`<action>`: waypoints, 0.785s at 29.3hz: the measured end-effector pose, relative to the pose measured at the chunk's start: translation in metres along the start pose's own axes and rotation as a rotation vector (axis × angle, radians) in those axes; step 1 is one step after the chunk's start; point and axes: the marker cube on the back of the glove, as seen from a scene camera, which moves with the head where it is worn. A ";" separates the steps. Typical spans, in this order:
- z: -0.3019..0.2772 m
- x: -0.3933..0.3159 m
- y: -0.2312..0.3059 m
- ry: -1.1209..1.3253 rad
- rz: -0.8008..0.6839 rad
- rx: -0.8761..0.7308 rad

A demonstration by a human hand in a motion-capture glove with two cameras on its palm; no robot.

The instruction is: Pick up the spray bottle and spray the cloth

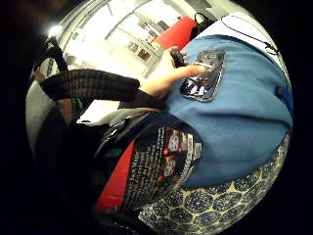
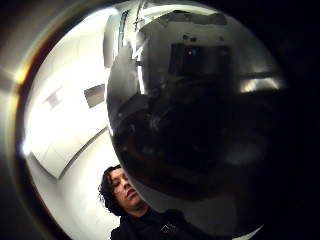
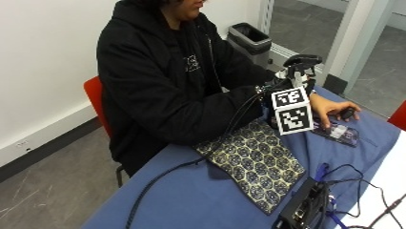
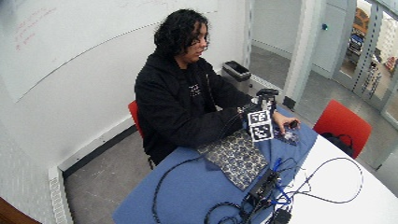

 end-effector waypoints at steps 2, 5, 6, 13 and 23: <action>0.001 0.001 -0.004 0.008 -0.013 0.009; -0.006 0.002 -0.030 0.020 -0.046 0.053; -0.007 0.002 -0.034 0.021 -0.051 0.059; 0.004 0.000 0.002 0.003 -0.018 0.000; 0.006 0.003 0.005 -0.043 0.006 -0.055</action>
